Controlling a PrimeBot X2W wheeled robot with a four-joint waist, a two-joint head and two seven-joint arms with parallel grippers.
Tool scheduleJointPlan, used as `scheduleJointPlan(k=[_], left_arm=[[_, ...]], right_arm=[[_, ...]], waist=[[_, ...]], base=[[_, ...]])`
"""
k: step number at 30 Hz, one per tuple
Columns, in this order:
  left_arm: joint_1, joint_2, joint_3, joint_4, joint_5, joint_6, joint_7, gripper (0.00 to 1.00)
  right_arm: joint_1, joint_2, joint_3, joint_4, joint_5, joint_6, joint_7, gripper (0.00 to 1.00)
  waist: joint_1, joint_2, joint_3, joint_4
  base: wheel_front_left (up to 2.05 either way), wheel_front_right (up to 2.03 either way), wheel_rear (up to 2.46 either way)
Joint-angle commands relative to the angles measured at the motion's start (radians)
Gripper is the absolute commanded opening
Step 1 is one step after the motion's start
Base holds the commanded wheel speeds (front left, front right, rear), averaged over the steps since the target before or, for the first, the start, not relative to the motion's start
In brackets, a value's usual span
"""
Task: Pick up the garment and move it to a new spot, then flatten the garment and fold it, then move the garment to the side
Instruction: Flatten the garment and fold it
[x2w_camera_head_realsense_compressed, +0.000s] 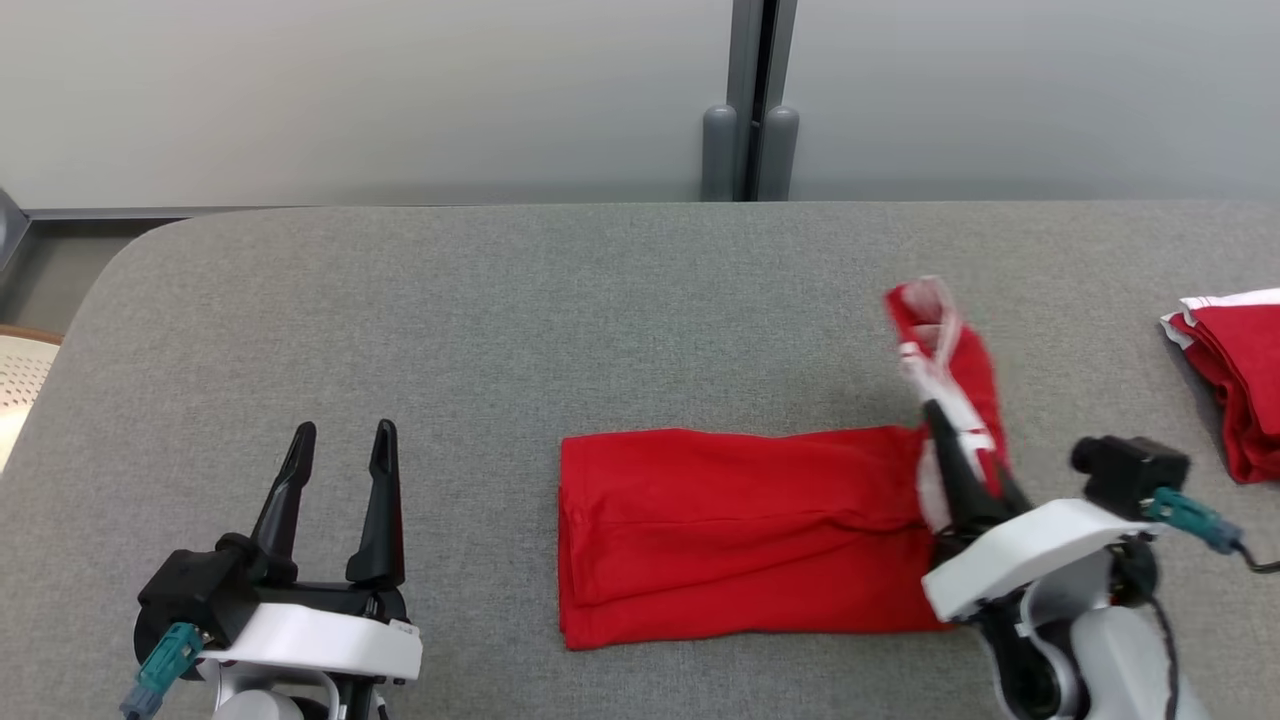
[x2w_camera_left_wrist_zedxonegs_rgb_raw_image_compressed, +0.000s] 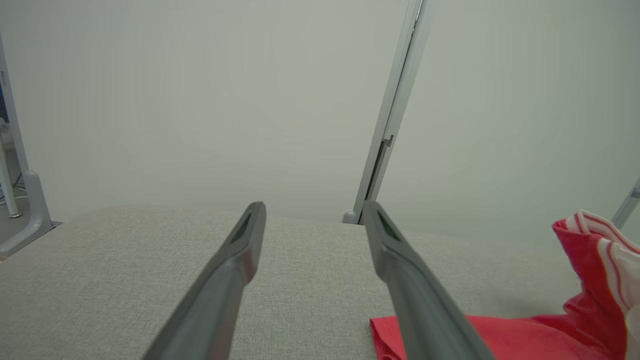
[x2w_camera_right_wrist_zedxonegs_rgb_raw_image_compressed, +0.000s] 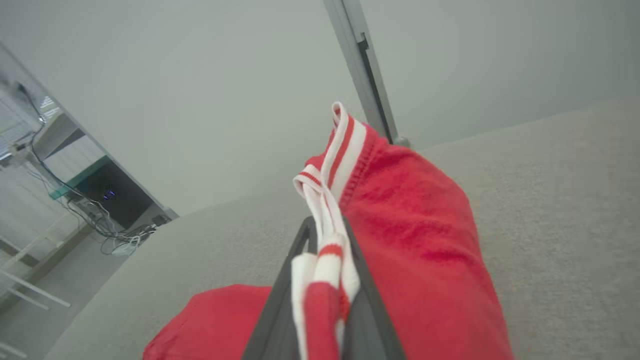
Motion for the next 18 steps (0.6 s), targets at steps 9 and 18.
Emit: scheduleJointPlan(k=[9, 18], left_arm=[[-0.003, 0.004, -0.018, 0.003, -0.012, 0.004, -0.001, 1.00], [-0.019, 0.003, -0.045, 0.017, -0.019, 0.003, -0.001, 1.00]], right_arm=[[0.044, 0.025, 0.237, -0.098, 0.190, 0.000, 0.039, 0.00], [-0.065, 0.025, 0.441, 0.108, 0.349, 0.000, -0.092, 0.00]], waist=[[0.0000, 0.0000, 0.002, 0.051], [0.0000, 0.0000, 0.026, 0.141]], base=[[0.00, 0.00, 0.00], [0.00, 0.00, 0.00]])
